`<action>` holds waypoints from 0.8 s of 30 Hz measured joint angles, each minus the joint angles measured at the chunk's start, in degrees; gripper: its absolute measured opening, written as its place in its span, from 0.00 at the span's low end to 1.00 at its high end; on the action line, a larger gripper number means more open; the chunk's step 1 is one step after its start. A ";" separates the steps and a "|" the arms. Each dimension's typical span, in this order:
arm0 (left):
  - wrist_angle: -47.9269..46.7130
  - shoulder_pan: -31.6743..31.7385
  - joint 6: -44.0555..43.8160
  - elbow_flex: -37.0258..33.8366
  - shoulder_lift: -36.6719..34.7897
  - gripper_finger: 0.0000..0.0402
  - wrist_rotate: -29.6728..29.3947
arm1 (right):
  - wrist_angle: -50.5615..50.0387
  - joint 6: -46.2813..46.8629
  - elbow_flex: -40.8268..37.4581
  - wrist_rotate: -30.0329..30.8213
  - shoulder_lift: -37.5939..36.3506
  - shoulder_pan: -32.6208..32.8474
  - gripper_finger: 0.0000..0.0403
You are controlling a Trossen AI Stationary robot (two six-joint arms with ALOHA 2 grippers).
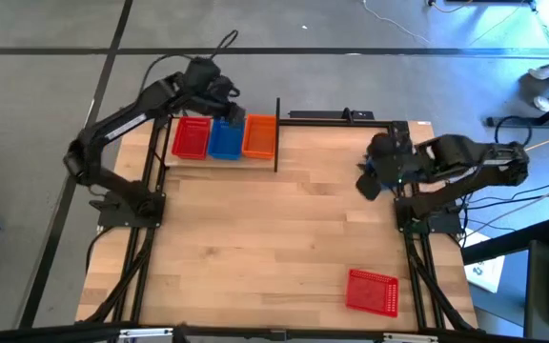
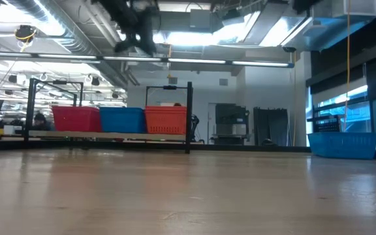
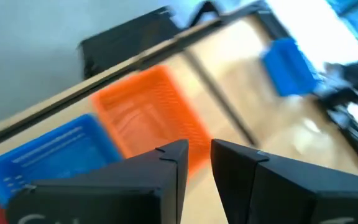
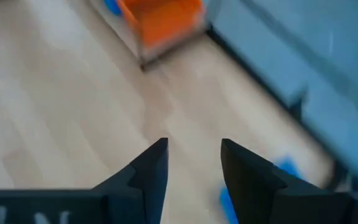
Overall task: Stack baskets on shelf by color
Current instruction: Stack the blue bin on the blue bins on the shelf
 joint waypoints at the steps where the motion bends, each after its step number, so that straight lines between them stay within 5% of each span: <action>1: -0.11 -1.29 0.80 0.00 -1.48 0.15 0.02 | -2.66 4.26 0.00 -2.03 -0.53 -1.39 0.37; 7: -0.41 -10.53 1.11 0.00 -8.62 0.15 0.05 | -9.81 25.96 -1.03 -14.67 -0.87 -12.22 0.37; 16: -0.76 -22.48 1.02 0.04 -12.99 0.15 0.03 | -7.83 33.48 -11.74 -23.16 1.90 -28.90 0.37; 24: -0.63 -26.90 1.00 0.04 -13.33 0.14 -0.02 | 10.87 29.57 -28.21 -30.02 2.51 -36.14 0.37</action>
